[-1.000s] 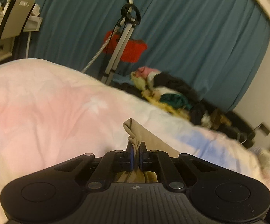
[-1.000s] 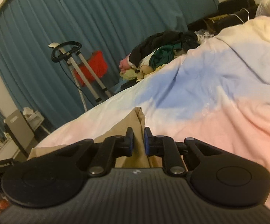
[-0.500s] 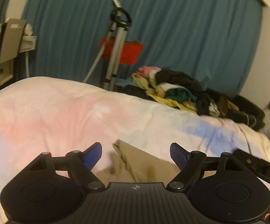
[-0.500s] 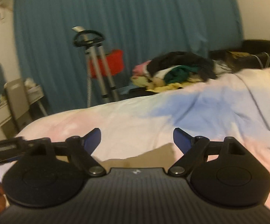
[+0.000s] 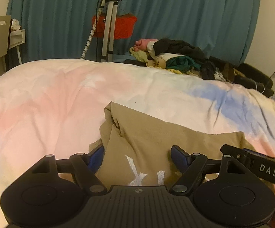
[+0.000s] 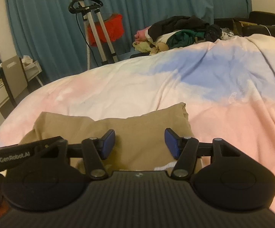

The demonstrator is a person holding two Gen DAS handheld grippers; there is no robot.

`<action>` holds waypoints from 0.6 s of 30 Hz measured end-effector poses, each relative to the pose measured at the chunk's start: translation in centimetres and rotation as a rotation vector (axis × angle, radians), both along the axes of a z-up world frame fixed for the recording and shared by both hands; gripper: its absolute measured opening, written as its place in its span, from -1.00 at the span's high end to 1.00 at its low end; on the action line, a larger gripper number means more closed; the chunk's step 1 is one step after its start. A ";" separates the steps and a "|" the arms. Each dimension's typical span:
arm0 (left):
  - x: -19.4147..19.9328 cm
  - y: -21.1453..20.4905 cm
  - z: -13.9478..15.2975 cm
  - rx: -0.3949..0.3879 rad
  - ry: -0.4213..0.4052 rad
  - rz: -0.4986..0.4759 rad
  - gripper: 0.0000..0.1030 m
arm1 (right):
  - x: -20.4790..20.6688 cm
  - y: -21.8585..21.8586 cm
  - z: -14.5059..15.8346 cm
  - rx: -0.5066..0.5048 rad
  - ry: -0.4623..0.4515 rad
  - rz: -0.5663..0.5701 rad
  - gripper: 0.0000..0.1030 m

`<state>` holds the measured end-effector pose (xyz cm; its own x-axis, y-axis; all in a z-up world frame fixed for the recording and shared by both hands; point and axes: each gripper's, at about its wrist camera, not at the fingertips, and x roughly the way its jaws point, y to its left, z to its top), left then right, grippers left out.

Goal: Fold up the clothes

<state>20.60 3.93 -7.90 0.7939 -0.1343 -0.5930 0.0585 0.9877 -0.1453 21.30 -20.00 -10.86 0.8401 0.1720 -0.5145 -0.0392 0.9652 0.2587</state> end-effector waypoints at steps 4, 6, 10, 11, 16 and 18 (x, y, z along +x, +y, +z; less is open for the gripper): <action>-1.8 0.5 1.2 -0.029 -0.018 0.000 -0.50 | -1.9 0.5 1.5 -0.015 -0.027 0.016 -0.19; -3.1 0.4 2.1 -0.042 -0.031 -0.008 -0.50 | -3.0 0.8 2.5 -0.022 -0.043 0.027 -0.19; -5.6 0.3 3.2 -0.041 -0.038 -0.026 -0.50 | -4.7 0.9 3.6 -0.048 -0.063 0.039 -0.19; -6.1 0.2 3.2 -0.040 -0.032 -0.032 -0.50 | -5.0 0.8 3.7 -0.051 -0.062 0.036 -0.19; -6.6 -0.3 2.0 -0.013 0.064 -0.026 -0.52 | -5.3 0.2 2.2 -0.051 0.010 0.028 -0.20; -6.4 -0.2 1.0 -0.030 0.102 -0.024 -0.53 | -5.1 0.4 0.9 -0.070 0.045 0.036 -0.17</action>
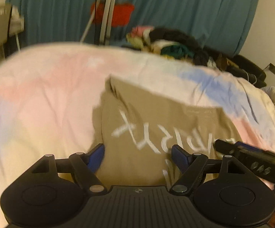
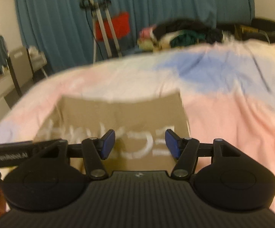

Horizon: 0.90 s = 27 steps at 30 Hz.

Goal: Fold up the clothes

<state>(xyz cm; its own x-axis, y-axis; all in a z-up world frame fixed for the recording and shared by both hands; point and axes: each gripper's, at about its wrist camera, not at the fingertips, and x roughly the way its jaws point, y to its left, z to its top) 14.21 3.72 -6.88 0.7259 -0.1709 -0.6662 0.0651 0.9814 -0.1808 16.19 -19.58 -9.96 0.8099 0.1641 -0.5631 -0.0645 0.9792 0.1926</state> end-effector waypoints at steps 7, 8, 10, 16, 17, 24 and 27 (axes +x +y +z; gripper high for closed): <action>-1.2 -0.1 0.4 -0.003 0.006 -0.006 -0.53 | 0.1 0.6 -1.4 -0.016 0.028 -0.008 -0.20; -1.7 0.0 0.9 -0.021 0.009 -0.006 -0.53 | 0.1 0.6 -1.4 -0.013 0.029 -0.010 -0.20; -3.2 0.5 2.0 -0.084 -0.004 -0.019 -0.58 | 0.0 0.3 -1.5 -0.001 0.029 -0.011 -0.19; -5.1 1.8 1.6 -0.331 0.106 -0.076 -0.66 | 0.1 0.3 -1.5 0.009 0.031 -0.019 -0.19; -4.7 2.0 0.9 -0.364 0.147 -0.070 -0.66 | 0.1 0.2 -1.5 0.012 0.030 -0.021 -0.19; -1.3 4.9 -4.5 -0.652 0.298 0.147 -0.60 | 0.0 0.0 -1.5 0.021 0.027 -0.027 -0.16; -0.9 6.6 -5.5 -0.753 0.274 0.254 -0.24 | -0.1 0.0 -1.4 0.020 0.024 -0.029 -0.16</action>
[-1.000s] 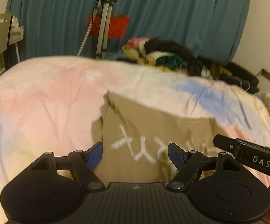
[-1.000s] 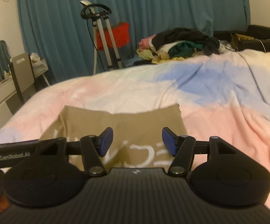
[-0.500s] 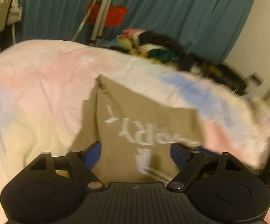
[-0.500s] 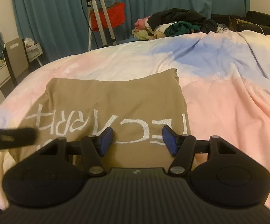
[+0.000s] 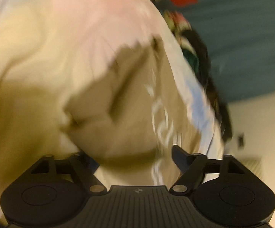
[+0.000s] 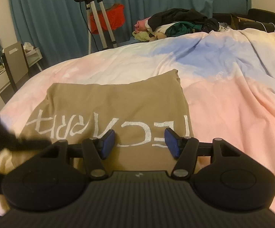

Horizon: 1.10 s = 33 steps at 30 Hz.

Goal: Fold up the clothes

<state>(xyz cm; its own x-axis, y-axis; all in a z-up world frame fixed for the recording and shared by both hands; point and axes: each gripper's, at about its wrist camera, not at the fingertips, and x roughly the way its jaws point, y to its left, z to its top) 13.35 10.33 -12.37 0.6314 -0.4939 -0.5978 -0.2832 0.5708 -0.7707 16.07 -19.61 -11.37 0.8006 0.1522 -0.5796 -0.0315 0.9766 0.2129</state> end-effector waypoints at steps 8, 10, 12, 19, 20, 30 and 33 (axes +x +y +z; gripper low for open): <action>-0.7 0.7 -0.3 -0.028 -0.045 0.074 0.43 | -1.3 -2.6 2.5 0.290 0.003 -0.086 -0.71; -0.8 0.6 -0.2 -0.034 -0.060 0.078 0.48 | -2.1 -3.7 2.5 0.472 0.021 -0.093 -0.70; -1.0 0.6 -0.1 -0.041 -0.067 0.083 0.49 | -2.9 -4.7 2.2 0.649 0.051 -0.097 -0.70; -1.5 1.3 0.3 -0.093 -0.104 0.108 0.54 | -3.1 -5.3 -1.9 0.962 0.257 -0.134 -0.72; -1.5 1.3 0.2 -0.101 -0.103 0.114 0.54 | -3.3 -5.5 -2.4 1.017 0.265 -0.154 -0.72; -1.1 1.4 0.0 -0.116 -0.109 0.132 0.54 | -3.6 -2.4 -3.0 1.210 0.431 -0.053 -0.72; -1.1 1.5 -0.1 -0.127 -0.107 0.137 0.55 | -2.8 -0.9 -4.1 1.216 0.460 -0.036 -0.73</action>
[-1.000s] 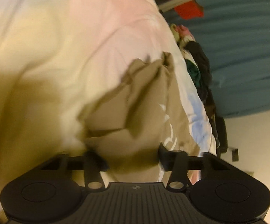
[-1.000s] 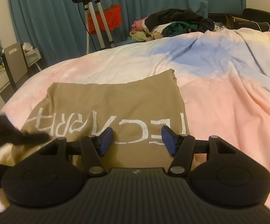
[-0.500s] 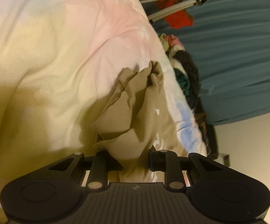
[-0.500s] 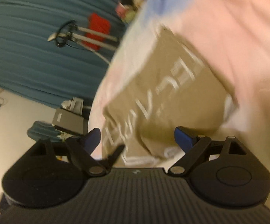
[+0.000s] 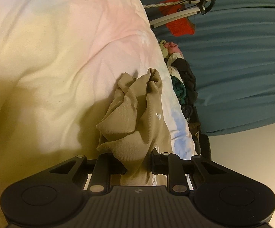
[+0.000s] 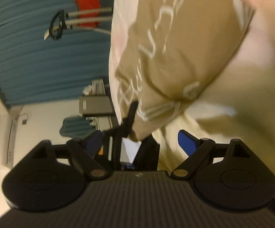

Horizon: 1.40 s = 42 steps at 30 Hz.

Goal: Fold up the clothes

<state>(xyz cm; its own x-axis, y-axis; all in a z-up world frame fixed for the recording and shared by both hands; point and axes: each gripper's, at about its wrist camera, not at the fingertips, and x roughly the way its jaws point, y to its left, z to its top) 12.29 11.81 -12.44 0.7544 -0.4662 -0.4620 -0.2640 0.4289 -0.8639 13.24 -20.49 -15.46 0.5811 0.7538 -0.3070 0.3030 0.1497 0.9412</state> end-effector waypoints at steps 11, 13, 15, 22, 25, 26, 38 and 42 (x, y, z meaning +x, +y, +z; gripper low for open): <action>-0.1 -0.2 0.2 -0.005 -0.022 0.011 0.55 | -0.7 -2.7 -1.3 -0.226 -0.004 -0.422 -0.26; -0.1 -0.3 0.3 0.002 -0.023 0.009 0.55 | -0.4 -2.5 -1.7 -0.244 0.009 -0.423 0.03; -0.1 -0.3 0.4 0.009 -0.022 0.002 0.56 | -0.6 -2.5 -2.0 -0.251 0.015 -0.432 0.32; -0.4 -0.8 2.3 0.073 -0.040 -0.047 0.56 | -2.3 -3.3 0.1 -0.296 -0.084 -0.473 0.61; -0.7 -1.4 4.2 0.075 -0.057 -0.088 0.56 | -3.2 -3.9 2.2 -0.325 -0.142 -0.501 0.63; -0.8 -1.7 4.9 0.069 -0.065 -0.100 0.56 | -3.6 -4.3 3.1 -0.331 -0.160 -0.514 0.63; 7.0 -13.0 12.9 0.059 -0.058 -0.268 0.56 | 0.3 -13.6 11.3 -0.371 -0.228 -0.697 0.63; 13.1 -20.0 14.4 0.001 -0.073 -0.350 0.56 | 3.9 -19.9 13.7 -0.400 -0.237 -0.751 0.64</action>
